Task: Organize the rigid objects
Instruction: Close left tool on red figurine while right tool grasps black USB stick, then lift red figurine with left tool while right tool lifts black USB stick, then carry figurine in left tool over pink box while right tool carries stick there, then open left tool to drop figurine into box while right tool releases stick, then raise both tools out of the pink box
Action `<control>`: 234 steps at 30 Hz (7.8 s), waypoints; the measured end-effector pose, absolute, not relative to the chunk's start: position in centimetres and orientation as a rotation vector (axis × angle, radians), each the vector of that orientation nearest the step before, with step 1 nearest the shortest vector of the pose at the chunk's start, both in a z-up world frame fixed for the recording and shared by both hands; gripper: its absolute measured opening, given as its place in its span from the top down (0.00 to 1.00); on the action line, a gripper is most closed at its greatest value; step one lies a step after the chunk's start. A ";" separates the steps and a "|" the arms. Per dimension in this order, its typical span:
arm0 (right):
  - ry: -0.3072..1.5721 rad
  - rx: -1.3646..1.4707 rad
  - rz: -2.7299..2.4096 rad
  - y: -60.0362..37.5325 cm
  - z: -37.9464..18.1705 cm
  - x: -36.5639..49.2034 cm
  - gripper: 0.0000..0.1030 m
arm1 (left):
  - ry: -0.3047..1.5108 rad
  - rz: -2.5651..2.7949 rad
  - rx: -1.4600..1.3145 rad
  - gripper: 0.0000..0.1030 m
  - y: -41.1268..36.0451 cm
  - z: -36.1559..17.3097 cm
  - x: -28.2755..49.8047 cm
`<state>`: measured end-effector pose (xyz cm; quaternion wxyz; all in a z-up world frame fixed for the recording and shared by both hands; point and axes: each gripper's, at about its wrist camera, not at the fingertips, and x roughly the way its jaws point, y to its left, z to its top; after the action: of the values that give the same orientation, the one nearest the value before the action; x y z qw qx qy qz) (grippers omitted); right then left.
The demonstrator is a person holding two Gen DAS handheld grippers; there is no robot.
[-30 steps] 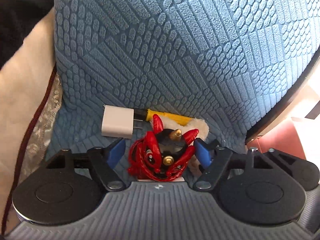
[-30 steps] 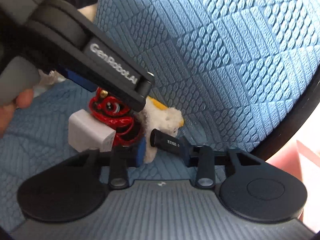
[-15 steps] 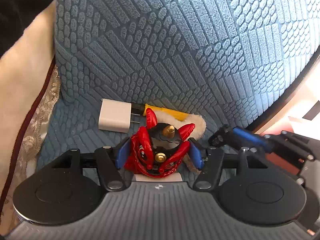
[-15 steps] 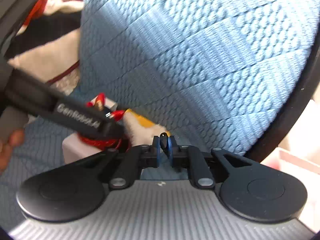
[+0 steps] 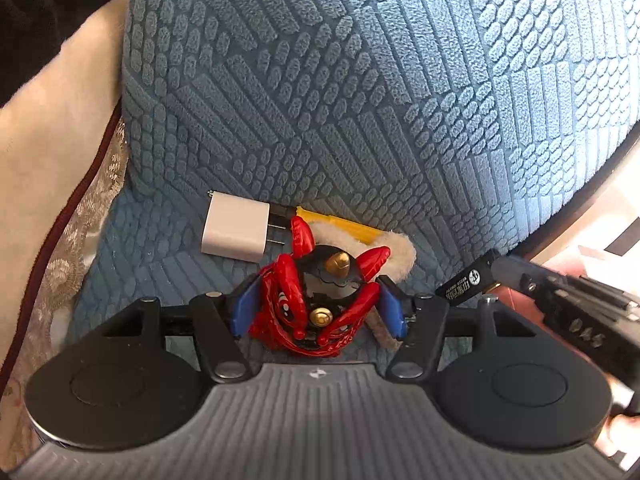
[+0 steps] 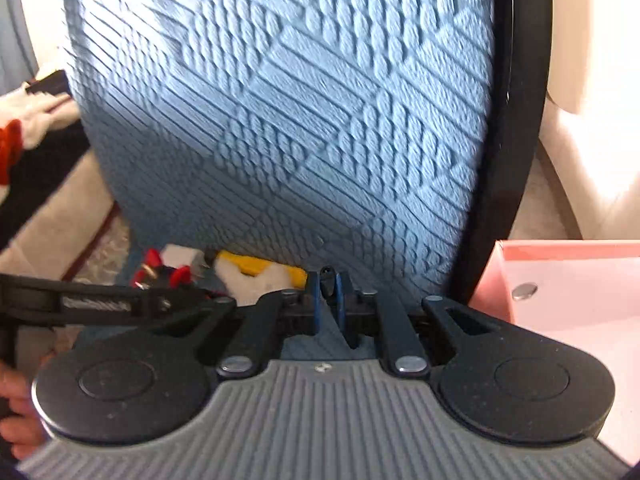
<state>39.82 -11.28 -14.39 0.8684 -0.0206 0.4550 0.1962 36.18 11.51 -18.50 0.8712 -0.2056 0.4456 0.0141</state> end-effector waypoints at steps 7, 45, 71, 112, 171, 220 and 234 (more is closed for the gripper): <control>0.937 -0.111 0.385 -10.9 -15.0 39.6 0.88 | 0.933 0.035 -0.451 0.35 11.8 -18.6 36.2; 0.942 -0.170 0.386 -9.1 -19.7 41.5 0.88 | 0.936 0.022 -0.396 0.36 10.2 -18.5 35.4; 0.893 -0.067 0.469 -10.4 -10.1 31.3 0.88 | 0.822 -0.052 -0.373 0.36 10.1 -12.3 27.3; 0.927 0.039 0.465 -15.9 -1.8 21.6 0.88 | 0.768 -0.059 -0.442 0.36 7.1 -4.1 16.7; 1.196 0.072 0.206 -37.9 -11.8 26.3 0.88 | 0.961 -0.289 -0.245 0.36 -18.1 -9.2 26.0; 0.804 0.033 0.321 -29.9 4.6 22.0 0.87 | 0.517 -0.174 -0.222 0.29 -4.4 7.6 14.3; 0.820 0.007 0.420 -21.8 1.9 19.8 0.87 | 0.515 -0.114 -0.271 0.29 3.1 4.7 10.7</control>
<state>19.82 -21.79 1.94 0.8957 0.0034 0.3958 0.2026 10.67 3.08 4.70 0.9564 -0.1333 0.2537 -0.0563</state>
